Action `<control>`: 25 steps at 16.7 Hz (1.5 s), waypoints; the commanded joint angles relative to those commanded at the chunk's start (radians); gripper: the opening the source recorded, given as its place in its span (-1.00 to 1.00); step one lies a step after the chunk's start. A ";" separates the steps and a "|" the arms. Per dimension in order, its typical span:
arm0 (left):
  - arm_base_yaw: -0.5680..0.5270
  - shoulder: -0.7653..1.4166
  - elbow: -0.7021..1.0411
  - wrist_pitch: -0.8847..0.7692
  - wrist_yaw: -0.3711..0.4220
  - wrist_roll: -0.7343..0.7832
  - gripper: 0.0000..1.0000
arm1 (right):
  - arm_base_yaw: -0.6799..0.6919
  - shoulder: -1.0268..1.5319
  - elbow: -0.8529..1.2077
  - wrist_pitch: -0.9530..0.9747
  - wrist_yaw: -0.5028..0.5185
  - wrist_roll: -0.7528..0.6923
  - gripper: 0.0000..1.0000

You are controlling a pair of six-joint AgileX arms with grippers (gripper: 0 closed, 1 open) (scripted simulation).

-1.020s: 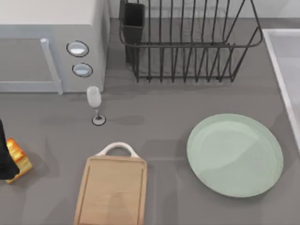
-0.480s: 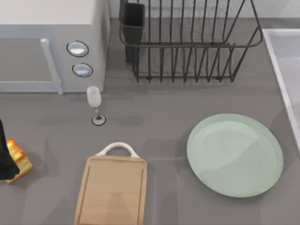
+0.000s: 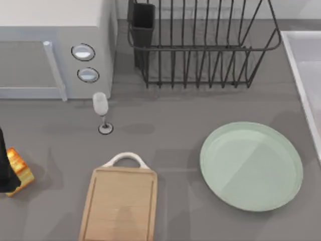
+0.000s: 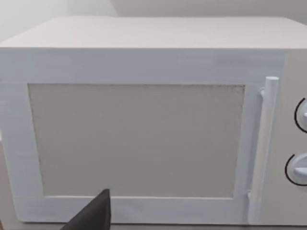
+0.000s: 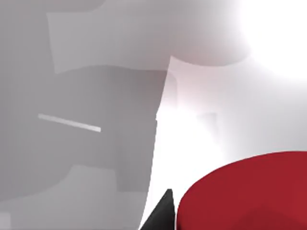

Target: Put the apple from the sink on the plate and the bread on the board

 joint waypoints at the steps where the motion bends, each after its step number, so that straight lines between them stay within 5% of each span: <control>1: 0.000 0.000 0.000 0.000 0.000 0.000 1.00 | 0.008 -0.010 0.004 -0.027 -0.001 -0.010 -1.00; 11: 0.000 0.000 0.000 0.000 0.000 0.000 1.00 | 0.050 -0.062 0.029 -0.083 0.000 0.025 -1.00; 25: 0.000 0.000 0.000 0.000 0.000 0.000 1.00 | 0.595 -0.346 -0.092 -0.272 0.008 0.603 -1.00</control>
